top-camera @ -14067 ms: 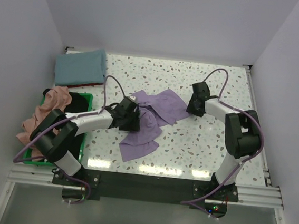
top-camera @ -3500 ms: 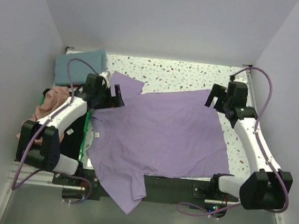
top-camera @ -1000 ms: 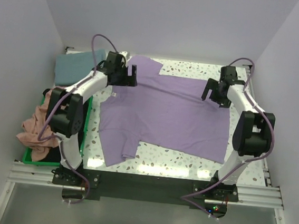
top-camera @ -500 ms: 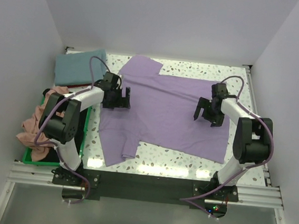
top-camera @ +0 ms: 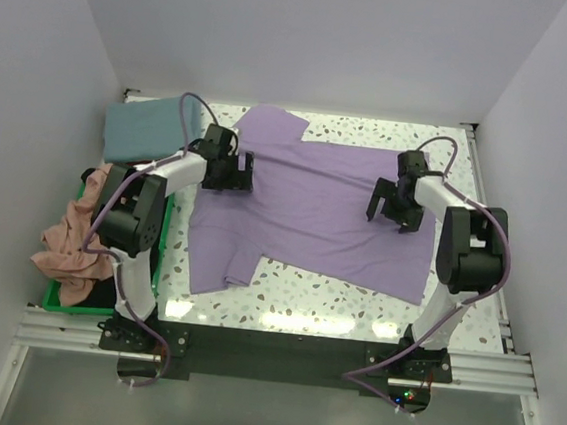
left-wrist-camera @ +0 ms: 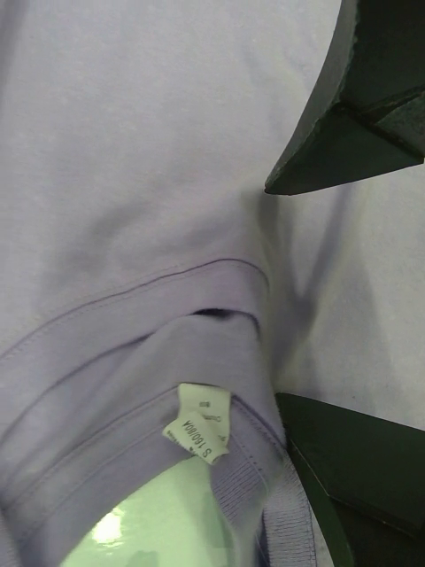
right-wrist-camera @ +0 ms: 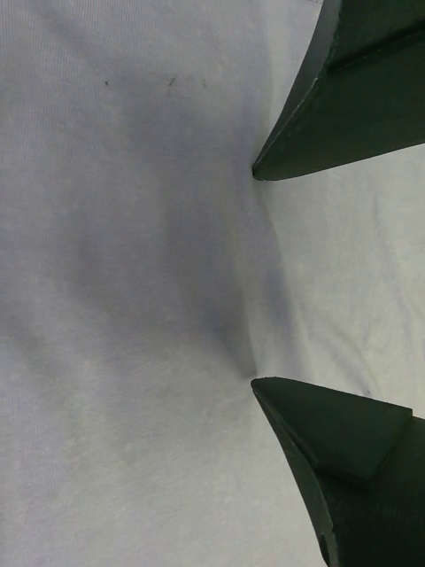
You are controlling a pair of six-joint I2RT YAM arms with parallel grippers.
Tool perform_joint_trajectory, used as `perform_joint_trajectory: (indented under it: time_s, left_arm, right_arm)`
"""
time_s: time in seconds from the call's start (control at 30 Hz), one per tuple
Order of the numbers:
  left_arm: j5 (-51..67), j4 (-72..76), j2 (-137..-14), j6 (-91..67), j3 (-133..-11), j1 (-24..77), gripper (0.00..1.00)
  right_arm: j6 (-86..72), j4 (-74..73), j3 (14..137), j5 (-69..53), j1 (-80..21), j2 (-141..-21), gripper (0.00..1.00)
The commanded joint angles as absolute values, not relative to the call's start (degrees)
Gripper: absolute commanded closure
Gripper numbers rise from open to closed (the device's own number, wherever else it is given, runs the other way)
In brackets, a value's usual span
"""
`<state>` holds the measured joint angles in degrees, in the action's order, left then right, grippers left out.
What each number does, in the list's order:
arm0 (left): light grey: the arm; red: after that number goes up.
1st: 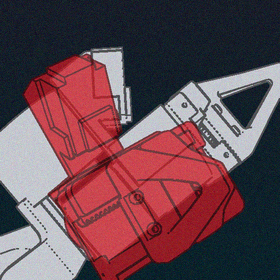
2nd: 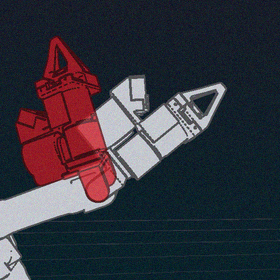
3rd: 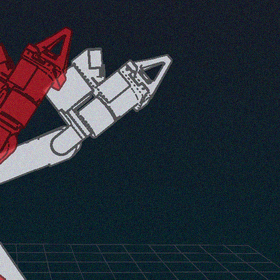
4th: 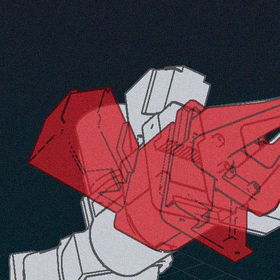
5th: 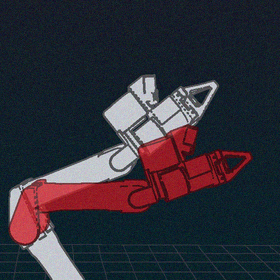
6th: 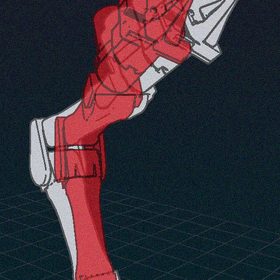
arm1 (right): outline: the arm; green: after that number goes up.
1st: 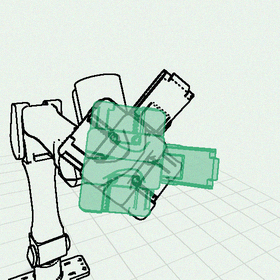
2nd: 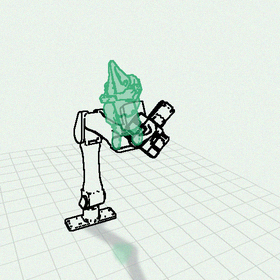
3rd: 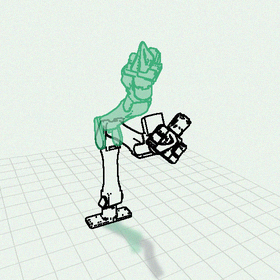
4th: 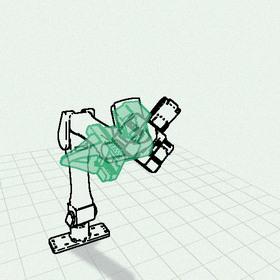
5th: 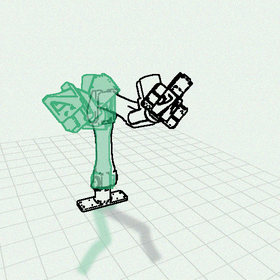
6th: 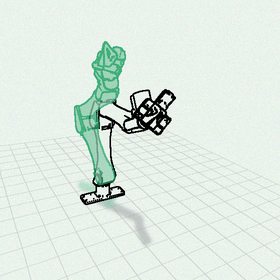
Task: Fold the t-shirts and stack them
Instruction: Flatten the tshirt out
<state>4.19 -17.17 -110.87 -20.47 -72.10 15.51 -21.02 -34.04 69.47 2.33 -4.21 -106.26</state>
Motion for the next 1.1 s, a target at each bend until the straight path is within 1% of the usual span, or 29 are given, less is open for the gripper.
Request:
perform_joint_trajectory:
  time_s: [0.0, 0.13, 0.5, 0.53, 0.63, 0.77, 0.87, 0.9, 0.97, 1.0, 1.07]
  left_arm:
    - [4.22, -18.19, -116.62, -18.55, -73.3, 15.12, 0.0]
    - [4.48, -18.54, -119.09, -17.76, -76.72, 15.12, 0.0]
    - [8.52, -18.54, -127.7, -14.42, -91.75, 15.91, 0.0]
    - [8.7, -18.54, -127.79, -14.15, -93.24, 16.26, 0.0]
    - [7.92, -18.9, -126.83, -13.36, -95.18, 17.4, 0.0]
    - [4.67, -19.07, -121.3, -12.83, -95.45, 18.89, 0.0]
    - [0.8, -19.51, -113.49, -14.41, -92.91, 19.34, 0.0]
    - [-1.73, -19.6, -108.68, -15.63, -91.51, 19.34, 0.0]
    - [-4.21, -19.86, -103.91, -17.04, -86.33, 19.34, 0.0]
    - [-6.13, -20.73, -99.54, -18.36, -84.22, 19.34, 0.0]
    - [-7.55, -22.32, -95.64, -19.33, -77.63, 19.42, 0.0]
  right_arm:
    - [-22.05, -33.75, 71.28, 4.92, -3.52, -108.98, 0.04]
    - [-22.67, -34.19, 72.68, 5.8, -2.64, -110.83, 0.04]
    - [-22.33, -37.35, 80.77, 6.5, -0.26, -115.31, 0.03]
    - [-22.15, -37.61, 81.73, 6.33, 1.65, -115.57, 0.04]
    - [-21.27, -38.23, 83.4, 5.36, 1.93, -115.23, 0.04]
    - [-21.0, -38.23, 84.2, 2.73, 1.85, -111.9, 0.04]
    - [-21.36, -38.5, 83.85, 1.67, 1.85, -107.78, 0.04]
    - [-21.36, -38.84, 83.59, 1.32, 1.93, -106.71, 0.04]
    - [-21.53, -39.02, 82.18, 1.06, 1.85, -104.25, 0.04]
    - [-21.62, -39.02, 81.48, 0.79, 1.93, -101.98, 0.04]
    - [-21.71, -39.02, 79.02, 0.09, 1.85, -99.85, 0.04]
